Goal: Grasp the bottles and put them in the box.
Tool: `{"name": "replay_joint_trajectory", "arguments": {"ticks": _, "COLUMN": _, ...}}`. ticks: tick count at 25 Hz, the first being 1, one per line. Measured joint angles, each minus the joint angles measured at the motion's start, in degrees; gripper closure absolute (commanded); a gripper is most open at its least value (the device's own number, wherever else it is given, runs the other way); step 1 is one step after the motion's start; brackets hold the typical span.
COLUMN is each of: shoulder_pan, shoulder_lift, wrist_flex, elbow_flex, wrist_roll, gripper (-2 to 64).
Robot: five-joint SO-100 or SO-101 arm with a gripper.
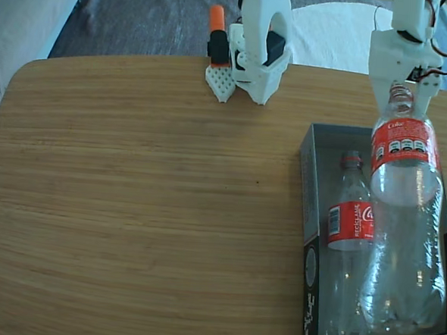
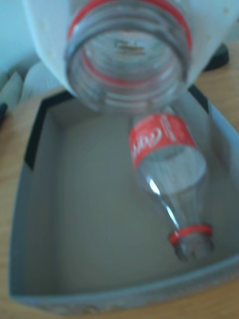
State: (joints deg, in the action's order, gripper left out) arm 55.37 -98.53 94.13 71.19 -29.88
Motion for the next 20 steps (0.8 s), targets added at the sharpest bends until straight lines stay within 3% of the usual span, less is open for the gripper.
{"name": "replay_joint_trajectory", "arguments": {"ticks": 7, "shoulder_pan": 5.4, "shoulder_lift": 0.0, "wrist_flex": -0.3, "elbow_flex": 5.2, "wrist_roll": 3.1, "gripper": 61.8}}
{"name": "replay_joint_trajectory", "arguments": {"ticks": 11, "shoulder_pan": 8.0, "shoulder_lift": 0.0, "wrist_flex": -4.0, "elbow_flex": 5.8, "wrist_roll": 5.0, "gripper": 61.8}}
{"name": "replay_joint_trajectory", "arguments": {"ticks": 20, "shoulder_pan": 5.2, "shoulder_lift": 0.8, "wrist_flex": -6.5, "elbow_flex": 5.8, "wrist_roll": 4.7, "gripper": 61.8}}
